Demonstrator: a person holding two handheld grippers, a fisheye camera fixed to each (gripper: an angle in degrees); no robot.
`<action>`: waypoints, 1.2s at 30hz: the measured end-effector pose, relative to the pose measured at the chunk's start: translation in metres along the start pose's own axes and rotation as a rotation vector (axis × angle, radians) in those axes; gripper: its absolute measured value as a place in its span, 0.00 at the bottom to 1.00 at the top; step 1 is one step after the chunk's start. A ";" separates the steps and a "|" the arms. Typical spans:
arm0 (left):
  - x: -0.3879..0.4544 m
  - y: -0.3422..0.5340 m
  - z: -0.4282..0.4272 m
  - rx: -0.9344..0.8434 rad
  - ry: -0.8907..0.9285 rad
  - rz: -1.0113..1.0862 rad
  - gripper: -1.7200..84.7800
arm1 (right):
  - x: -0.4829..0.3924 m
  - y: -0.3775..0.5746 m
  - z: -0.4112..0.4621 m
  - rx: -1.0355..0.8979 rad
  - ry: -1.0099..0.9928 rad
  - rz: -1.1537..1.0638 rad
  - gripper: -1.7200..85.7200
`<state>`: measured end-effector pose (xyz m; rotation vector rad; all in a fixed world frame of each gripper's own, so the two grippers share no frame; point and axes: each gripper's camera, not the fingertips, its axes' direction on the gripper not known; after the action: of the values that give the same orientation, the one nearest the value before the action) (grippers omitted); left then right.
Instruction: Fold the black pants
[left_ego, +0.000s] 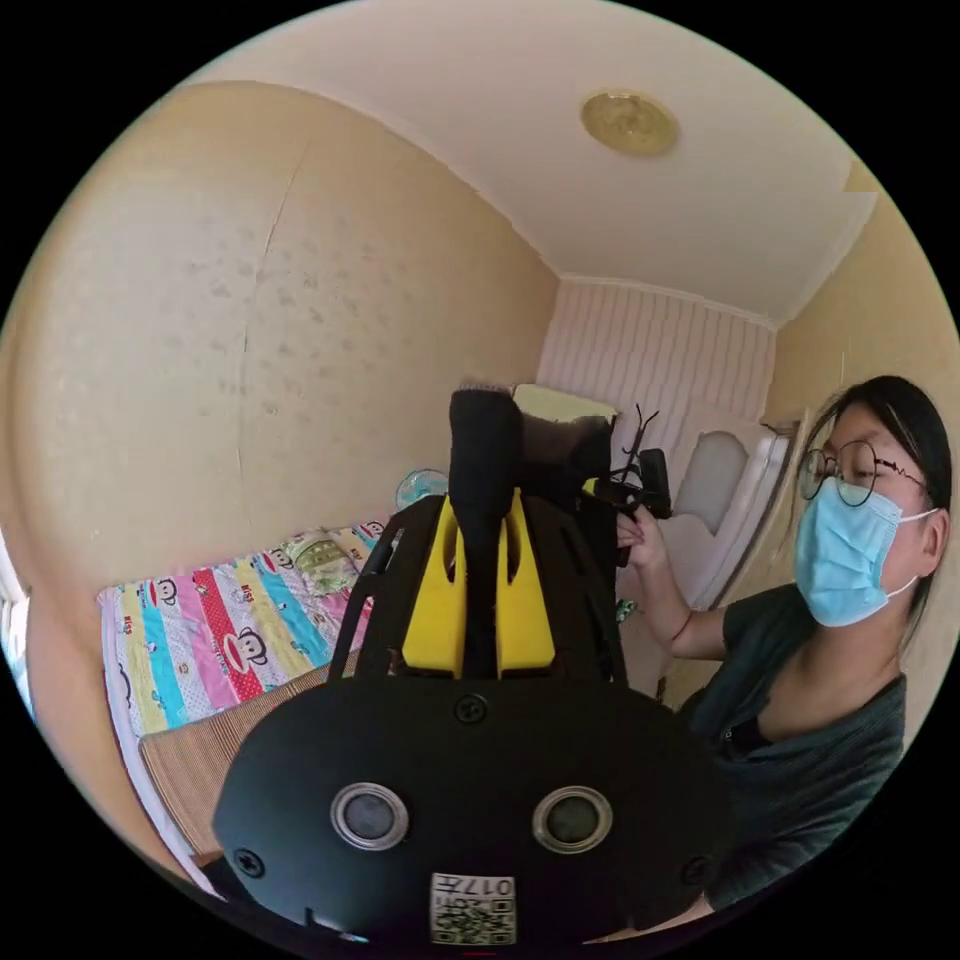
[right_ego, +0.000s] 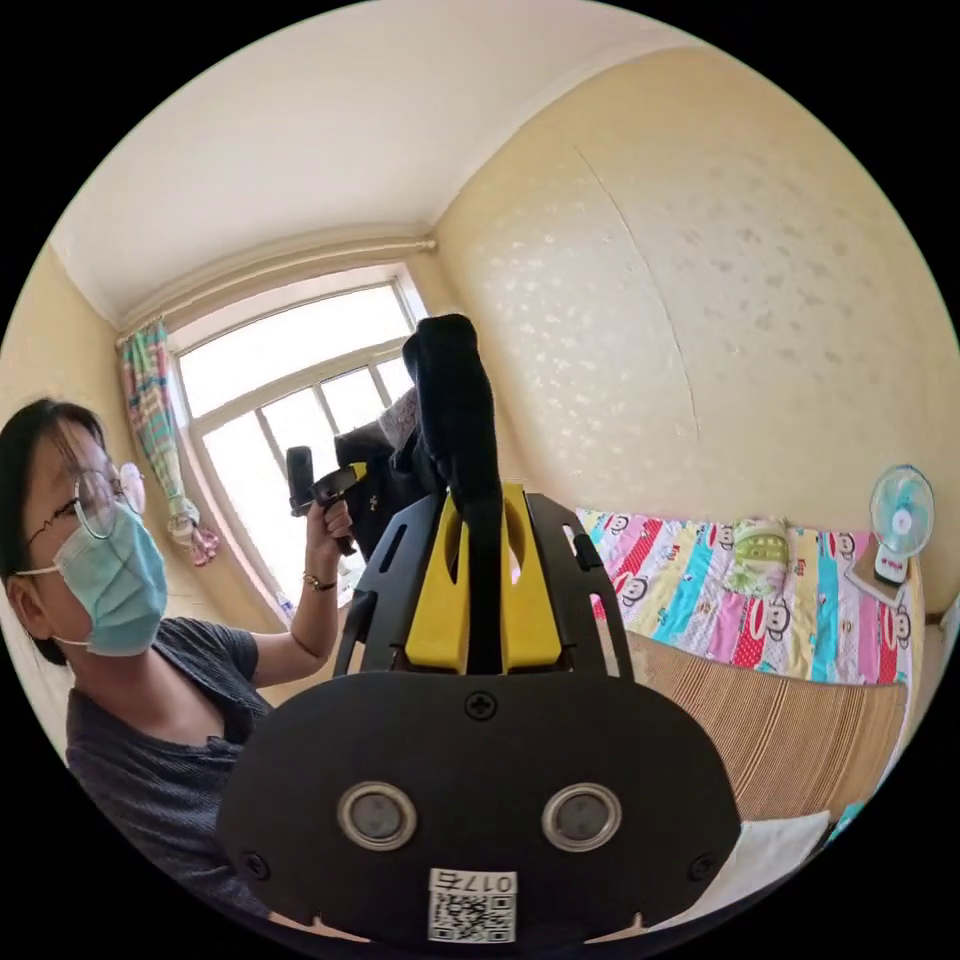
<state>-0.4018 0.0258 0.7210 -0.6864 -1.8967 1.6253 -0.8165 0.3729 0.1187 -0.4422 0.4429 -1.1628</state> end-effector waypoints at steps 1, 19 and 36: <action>-0.039 0.009 0.035 -0.030 -0.035 -0.077 0.07 | 0.017 0.000 0.012 -0.015 0.014 0.032 0.08; -0.491 0.431 0.373 -0.742 -0.416 -0.873 0.12 | 0.471 0.203 0.335 -0.730 0.477 0.367 0.10; -0.412 0.625 0.301 -0.858 -0.328 -1.034 0.11 | 0.432 0.471 0.168 -0.988 -0.048 0.921 0.10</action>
<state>-0.2929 -0.3837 0.0344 0.3285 -2.5190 0.2535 -0.2194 0.1417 -0.0439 -0.9712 1.0409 0.0301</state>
